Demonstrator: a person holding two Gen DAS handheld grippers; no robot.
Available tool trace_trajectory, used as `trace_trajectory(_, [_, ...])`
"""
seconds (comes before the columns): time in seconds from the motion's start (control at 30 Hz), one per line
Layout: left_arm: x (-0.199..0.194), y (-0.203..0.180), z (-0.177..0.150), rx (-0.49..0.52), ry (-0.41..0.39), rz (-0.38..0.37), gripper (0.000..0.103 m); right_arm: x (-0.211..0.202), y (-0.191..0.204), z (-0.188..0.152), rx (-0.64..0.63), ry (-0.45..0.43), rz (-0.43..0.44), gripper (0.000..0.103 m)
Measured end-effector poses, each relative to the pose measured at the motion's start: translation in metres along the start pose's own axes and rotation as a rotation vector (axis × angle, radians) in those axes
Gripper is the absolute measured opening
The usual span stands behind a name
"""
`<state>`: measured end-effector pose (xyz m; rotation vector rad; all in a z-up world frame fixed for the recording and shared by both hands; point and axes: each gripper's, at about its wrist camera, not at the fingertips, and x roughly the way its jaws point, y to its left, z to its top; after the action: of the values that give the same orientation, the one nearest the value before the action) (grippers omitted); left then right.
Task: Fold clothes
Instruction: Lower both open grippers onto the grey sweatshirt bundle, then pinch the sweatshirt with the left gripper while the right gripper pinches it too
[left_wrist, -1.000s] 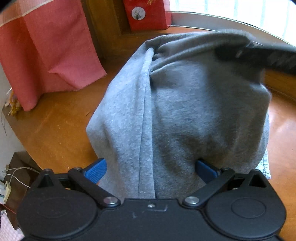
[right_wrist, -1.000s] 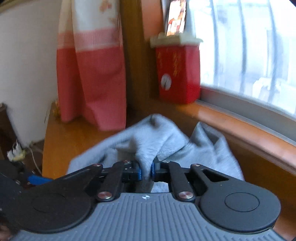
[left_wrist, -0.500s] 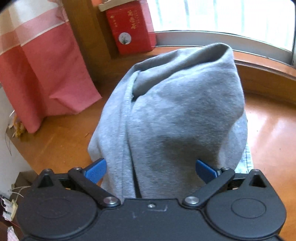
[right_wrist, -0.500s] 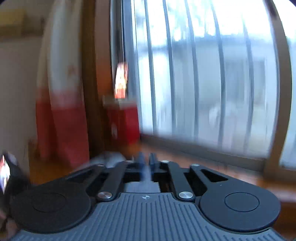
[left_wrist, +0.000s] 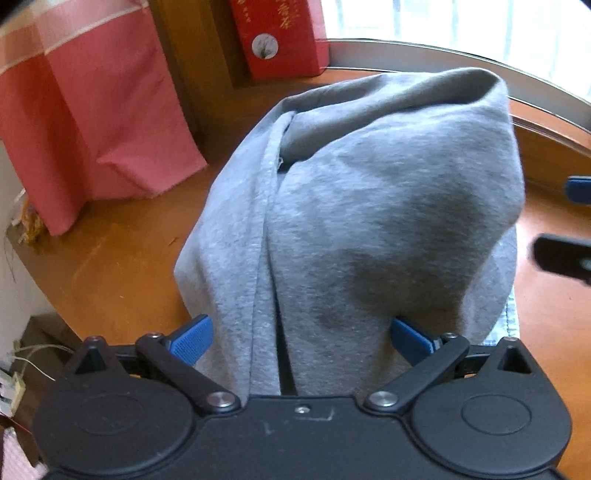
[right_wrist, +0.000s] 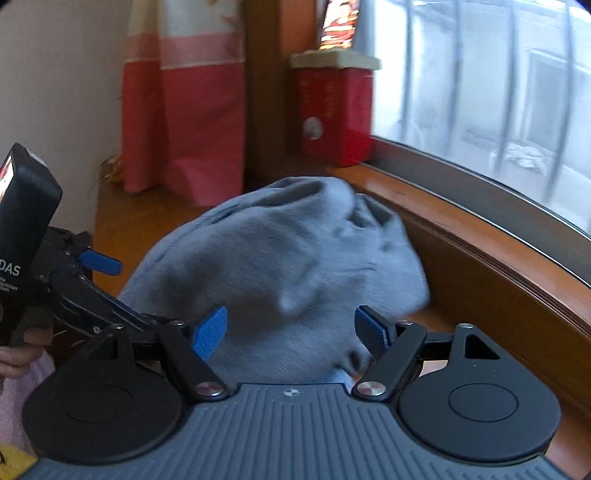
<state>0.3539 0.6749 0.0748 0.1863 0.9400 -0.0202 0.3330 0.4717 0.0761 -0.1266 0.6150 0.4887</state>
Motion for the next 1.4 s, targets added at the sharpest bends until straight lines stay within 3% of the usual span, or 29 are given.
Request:
trace_trajectory(0.33, [0.036,0.01,0.001,-0.021,0.063,-0.109,0.103,0.067,0.024,0.018,-0.058,0.092,0.0,0.08])
trace_trajectory(0.4, [0.042,0.013,-0.001,-0.032,0.066,-0.133,0.103,0.077,0.029,0.017,-0.069,0.103,-0.005,0.085])
trace_trajectory(0.53, [0.046,0.028,-0.004,-0.062,0.057,-0.198,0.103,0.083,0.03,0.017,-0.065,0.091,-0.008,0.089])
trace_trajectory(0.63, [0.026,0.053,-0.011,-0.134,-0.005,-0.237,0.103,0.082,0.028,0.018,-0.055,0.081,0.002,0.089])
trace_trajectory(0.7, [0.015,0.068,-0.014,-0.149,-0.048,-0.213,0.102,0.082,0.027,0.018,-0.054,0.083,0.004,0.089])
trace_trajectory(0.83, [0.022,0.078,-0.008,-0.109,-0.066,-0.087,0.102,0.084,0.028,0.019,-0.054,0.088,0.006,0.089])
trace_trajectory(0.93, [0.039,0.074,-0.013,-0.09,-0.028,-0.095,0.101,0.085,0.028,0.019,-0.046,0.086,0.005,0.089])
trace_trajectory(1.0, [0.045,0.069,-0.019,-0.085,-0.02,-0.115,0.09,0.085,0.028,0.018,-0.042,0.078,0.006,0.088])
trace_trajectory(1.03, [0.044,0.072,-0.021,-0.105,-0.021,-0.154,0.073,0.083,0.03,0.018,-0.053,0.064,0.0,0.085])
trace_trajectory(1.07, [0.04,0.078,-0.022,-0.139,-0.022,-0.205,0.048,0.08,0.033,0.018,-0.07,0.046,-0.008,0.076])
trace_trajectory(1.13, [0.031,0.09,-0.024,-0.194,-0.04,-0.227,0.013,0.075,0.039,0.019,-0.104,0.009,-0.023,0.035])
trace_trajectory(1.17, [0.027,0.095,-0.024,-0.204,-0.052,-0.216,0.013,0.071,0.04,0.022,-0.1,-0.008,-0.03,0.009])
trace_trajectory(1.3, [0.012,0.1,-0.019,-0.178,-0.105,-0.121,0.011,0.053,0.037,0.028,-0.061,-0.091,-0.018,0.007])
trace_trajectory(1.4, [-0.012,0.097,-0.008,-0.175,-0.211,-0.097,0.011,0.027,0.034,0.034,-0.039,-0.192,-0.012,0.007])
